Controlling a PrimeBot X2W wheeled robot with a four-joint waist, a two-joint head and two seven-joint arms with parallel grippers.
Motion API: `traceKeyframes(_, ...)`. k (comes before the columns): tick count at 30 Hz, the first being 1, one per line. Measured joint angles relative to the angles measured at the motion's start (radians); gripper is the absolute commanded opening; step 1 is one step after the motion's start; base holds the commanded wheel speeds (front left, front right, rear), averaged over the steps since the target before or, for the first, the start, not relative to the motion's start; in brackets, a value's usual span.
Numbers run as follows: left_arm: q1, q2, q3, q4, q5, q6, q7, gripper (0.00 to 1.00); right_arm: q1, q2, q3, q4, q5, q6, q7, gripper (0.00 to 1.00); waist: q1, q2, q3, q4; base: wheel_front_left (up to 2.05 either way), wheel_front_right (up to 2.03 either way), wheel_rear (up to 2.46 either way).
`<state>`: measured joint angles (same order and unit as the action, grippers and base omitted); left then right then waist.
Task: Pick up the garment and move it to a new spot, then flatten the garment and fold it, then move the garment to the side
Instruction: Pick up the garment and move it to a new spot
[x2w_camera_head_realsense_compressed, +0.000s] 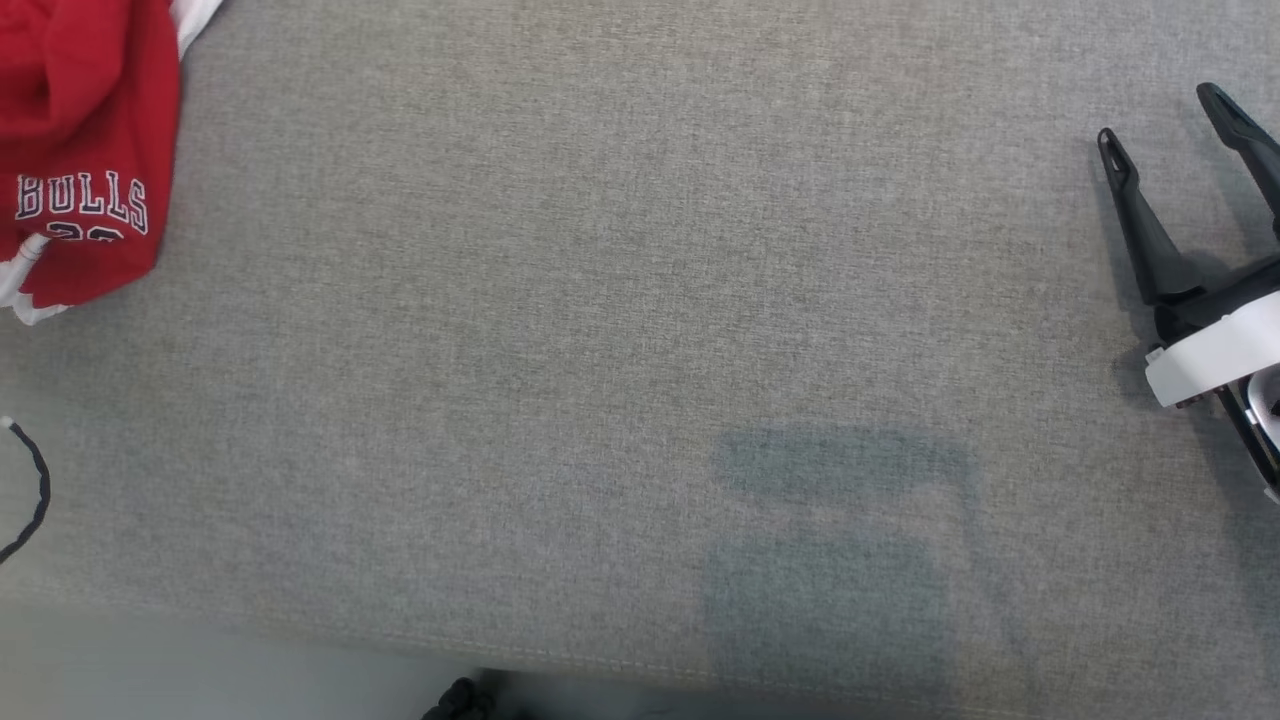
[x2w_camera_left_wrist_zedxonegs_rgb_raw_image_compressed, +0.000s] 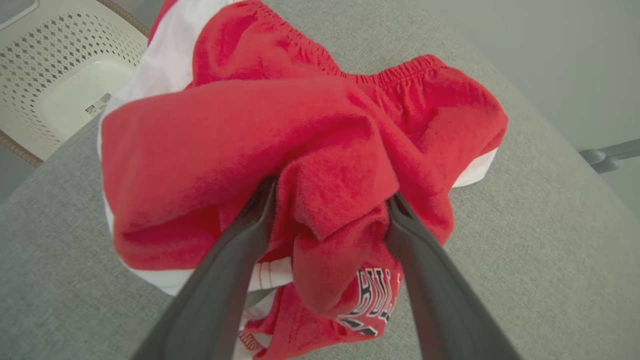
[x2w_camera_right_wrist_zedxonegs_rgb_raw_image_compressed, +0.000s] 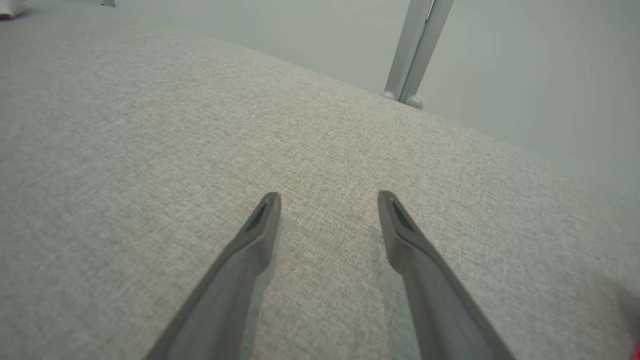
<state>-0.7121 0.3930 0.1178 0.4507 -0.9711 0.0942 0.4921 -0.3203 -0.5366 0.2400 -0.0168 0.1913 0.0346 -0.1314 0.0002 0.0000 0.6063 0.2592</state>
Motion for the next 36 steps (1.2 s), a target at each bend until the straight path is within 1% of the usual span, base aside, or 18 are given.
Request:
traceKeyframes(1, 0.000, 0.000, -0.009, 0.013, 0.008, 0.000, 0.000, 1.00, 0.000, -0.003, -0.003, 0.001, 0.000, 0.000, 0.000, 1.00, 0.0000, 0.0000, 0.007, -0.005, 0.00, 0.00, 0.00)
traceKeyframes(2, 0.000, 0.001, -0.018, 0.029, 0.014, 0.000, 0.002, 0.67, 0.000, -0.003, -0.004, 0.002, 0.000, 0.000, -0.004, 1.00, 0.0000, 0.0000, 0.013, -0.009, 0.00, 0.00, 0.00)
traceKeyframes(3, 0.000, 0.001, -0.025, 0.044, 0.024, 0.002, 0.001, 0.05, -0.001, -0.003, -0.004, 0.006, 0.000, -0.001, -0.009, 1.00, 0.0000, 0.0000, 0.017, -0.013, 0.00, 0.00, 0.00)
traceKeyframes(4, -0.001, 0.000, -0.027, 0.056, 0.037, 0.002, -0.001, 0.00, -0.001, -0.003, -0.003, 0.007, 0.000, -0.001, -0.010, 1.00, 0.0000, 0.0000, 0.019, -0.017, 0.00, 0.00, 0.00)
traceKeyframes(9, -0.021, -0.001, -0.044, 0.092, 0.057, 0.002, -0.012, 0.00, -0.002, -0.001, -0.001, 0.030, 0.000, -0.001, -0.018, 1.00, -0.0001, 0.0000, 0.008, -0.020, 0.00, 0.00, 0.00)
traceKeyframes(13, -0.077, -0.002, -0.061, 0.094, 0.065, -0.004, -0.036, 0.00, 0.000, 0.011, 0.013, 0.065, 0.000, -0.001, -0.037, 1.00, -0.0001, 0.0000, -0.019, -0.017, 0.00, 0.00, 0.00)
traceKeyframes(15, -0.097, -0.003, -0.081, 0.083, 0.071, -0.029, -0.035, 0.00, 0.000, 0.023, 0.025, 0.076, 0.000, 0.000, -0.045, 1.00, -0.0001, 0.0000, -0.033, -0.016, 0.00, 0.00, 0.00)
traceKeyframes(18, -0.137, -0.018, -0.121, 0.047, 0.070, -0.078, -0.024, 0.00, 0.000, 0.048, 0.042, 0.085, 0.000, 0.002, -0.053, 1.00, -0.0001, 0.0000, -0.056, -0.017, 0.00, 0.00, 0.00)
traceKeyframes(20, -0.162, -0.037, -0.165, 0.017, 0.070, -0.119, -0.007, 0.00, 0.000, 0.062, 0.053, 0.095, 0.001, 0.008, -0.058, 1.00, -0.0002, 0.0000, -0.072, -0.019, 0.00, 0.00, 0.00)
traceKeyframes(24, -0.197, -0.088, -0.236, -0.045, 0.068, -0.185, 0.027, 0.00, 0.000, 0.090, 0.068, 0.117, 0.002, 0.008, -0.071, 1.00, -0.0002, 0.0000, -0.105, -0.027, 0.00, 0.00, 0.00)
traceKeyframes(26, -0.208, -0.109, -0.268, -0.072, 0.064, -0.201, 0.047, 0.00, -0.001, 0.106, 0.074, 0.129, 0.002, 0.008, -0.078, 1.00, -0.0002, 0.0000, -0.121, -0.034, 0.00, 0.00, 0.00)
traceKeyframes(29, -0.212, -0.150, -0.301, -0.113, 0.045, -0.203, 0.072, 0.00, -0.001, 0.130, 0.084, 0.151, 0.003, 0.008, -0.088, 1.00, -0.0002, 0.0000, -0.147, -0.047, 0.00, 0.00, 0.00)
traceKeyframes(32, -0.213, -0.224, -0.291, -0.141, -0.024, -0.199, 0.083, 0.00, 0.000, 0.153, 0.091, 0.171, 0.009, 0.008, -0.092, 1.00, -0.0002, 0.0000, -0.174, -0.064, 0.00, 0.00, 0.00)
traceKeyframes(34, -0.214, -0.279, -0.266, -0.142, -0.073, -0.178, 0.083, 0.00, 0.001, 0.169, 0.096, 0.184, 0.016, 0.008, -0.097, 1.00, -0.0002, 0.0000, -0.192, -0.076, 0.00, 0.00, 0.00)
traceKeyframes(36, -0.213, -0.318, -0.250, -0.142, -0.089, -0.142, 0.080, 0.00, 0.001, 0.186, 0.104, 0.192, 0.025, 0.008, -0.097, 1.00, -0.0003, 0.0000, -0.209, -0.090, 0.00, 0.00, 0.00)
